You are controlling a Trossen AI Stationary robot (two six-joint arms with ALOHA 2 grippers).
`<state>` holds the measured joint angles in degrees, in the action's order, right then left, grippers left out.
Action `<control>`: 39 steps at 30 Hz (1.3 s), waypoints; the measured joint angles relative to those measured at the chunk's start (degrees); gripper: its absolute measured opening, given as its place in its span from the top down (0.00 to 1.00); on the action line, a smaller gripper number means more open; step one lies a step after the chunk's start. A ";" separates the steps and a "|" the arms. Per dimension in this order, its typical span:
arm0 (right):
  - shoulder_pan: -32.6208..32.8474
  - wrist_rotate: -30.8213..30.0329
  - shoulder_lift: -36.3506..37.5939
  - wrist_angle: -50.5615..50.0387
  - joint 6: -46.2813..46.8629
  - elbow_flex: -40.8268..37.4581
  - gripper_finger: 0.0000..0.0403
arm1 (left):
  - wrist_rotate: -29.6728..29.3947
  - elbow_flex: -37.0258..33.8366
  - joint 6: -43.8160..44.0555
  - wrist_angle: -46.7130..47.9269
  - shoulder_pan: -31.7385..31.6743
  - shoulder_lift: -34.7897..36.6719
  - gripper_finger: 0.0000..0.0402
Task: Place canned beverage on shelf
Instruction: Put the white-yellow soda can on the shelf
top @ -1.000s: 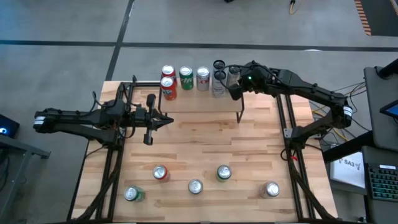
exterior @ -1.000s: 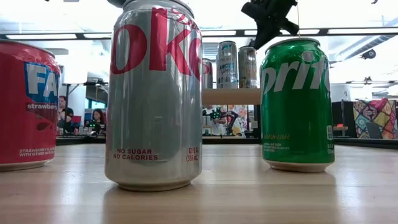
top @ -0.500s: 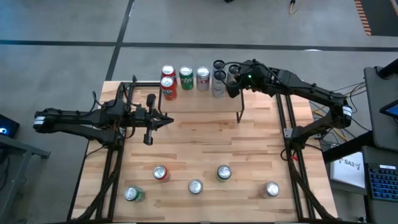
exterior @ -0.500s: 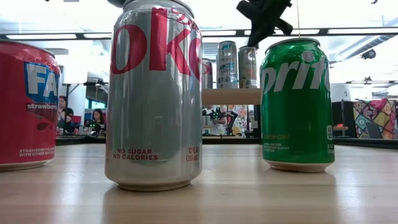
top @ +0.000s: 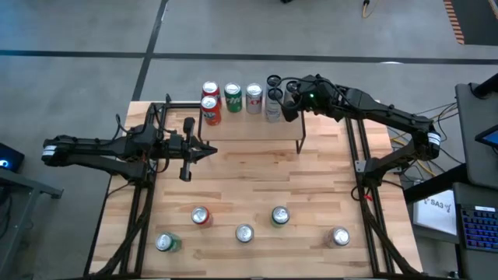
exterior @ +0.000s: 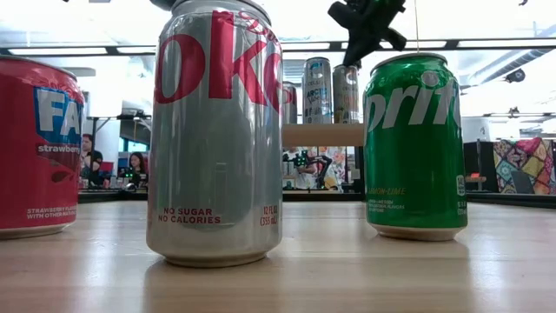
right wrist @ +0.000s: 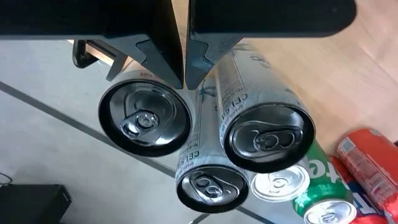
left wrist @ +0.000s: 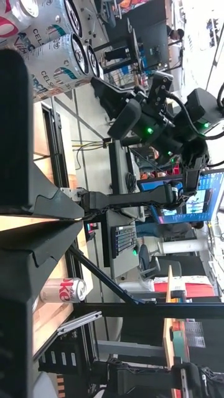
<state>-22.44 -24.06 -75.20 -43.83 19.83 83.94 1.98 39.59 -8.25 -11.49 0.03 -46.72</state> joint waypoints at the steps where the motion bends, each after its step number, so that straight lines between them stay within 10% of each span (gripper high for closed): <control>1: 0.00 -0.01 0.00 0.09 0.05 0.00 0.98 | -0.01 0.00 0.00 -0.01 -0.01 0.00 1.00; 39: -0.22 -0.06 -2.94 -1.28 -0.26 1.73 0.98 | -0.02 0.00 -0.04 0.01 0.00 0.00 1.00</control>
<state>-22.65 -24.12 -78.13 -45.11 19.58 85.67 1.96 39.59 -8.29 -11.49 0.03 -46.72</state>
